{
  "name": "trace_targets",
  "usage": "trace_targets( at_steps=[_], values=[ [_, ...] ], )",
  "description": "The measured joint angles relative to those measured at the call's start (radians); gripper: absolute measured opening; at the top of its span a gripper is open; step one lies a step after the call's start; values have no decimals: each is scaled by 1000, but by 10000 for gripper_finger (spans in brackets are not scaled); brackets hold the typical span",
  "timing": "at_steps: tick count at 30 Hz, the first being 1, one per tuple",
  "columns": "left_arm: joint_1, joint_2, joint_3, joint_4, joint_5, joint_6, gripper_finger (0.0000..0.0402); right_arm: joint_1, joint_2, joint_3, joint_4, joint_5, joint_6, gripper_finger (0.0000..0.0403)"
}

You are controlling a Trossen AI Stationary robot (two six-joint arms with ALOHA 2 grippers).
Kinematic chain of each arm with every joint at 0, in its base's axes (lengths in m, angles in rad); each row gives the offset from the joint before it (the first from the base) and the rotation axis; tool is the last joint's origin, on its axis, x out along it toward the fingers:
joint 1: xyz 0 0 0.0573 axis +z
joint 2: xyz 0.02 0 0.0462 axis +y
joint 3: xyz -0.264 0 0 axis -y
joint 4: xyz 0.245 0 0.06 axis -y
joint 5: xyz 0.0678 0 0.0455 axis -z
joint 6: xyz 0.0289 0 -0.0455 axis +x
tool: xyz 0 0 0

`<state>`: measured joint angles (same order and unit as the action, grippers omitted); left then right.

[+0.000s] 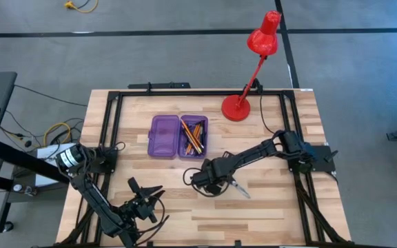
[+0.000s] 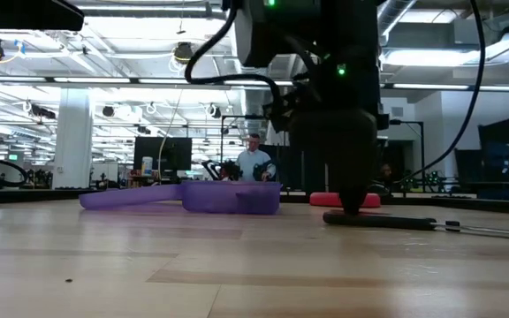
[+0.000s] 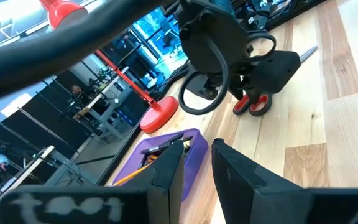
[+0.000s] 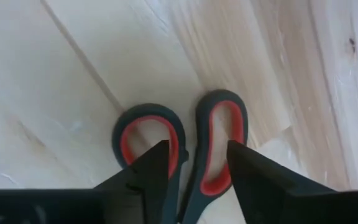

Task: Pick & place school supplies into a supply box
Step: Put the black scissors into the violet supply box

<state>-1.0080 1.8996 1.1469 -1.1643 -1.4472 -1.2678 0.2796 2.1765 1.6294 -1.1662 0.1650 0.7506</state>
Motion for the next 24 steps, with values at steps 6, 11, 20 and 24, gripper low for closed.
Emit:
trace_targets(
  at_steps=[6, 11, 20, 24],
  values=[
    [0, 0, 0, 4, 3, 1, 73, -17, -4, -50, 15, -14, -14, 197],
    [0, 0, 0, 4, 8, 2, 73, -22, -12, -84, 59, -30, -40, 213],
    [0, 0, 0, 4, 10, 2, 73, -27, -10, -85, 76, -56, -53, 162],
    [0, 0, 0, 4, 11, 2, 73, -39, -8, -85, 82, -88, -65, 137]
  ],
)
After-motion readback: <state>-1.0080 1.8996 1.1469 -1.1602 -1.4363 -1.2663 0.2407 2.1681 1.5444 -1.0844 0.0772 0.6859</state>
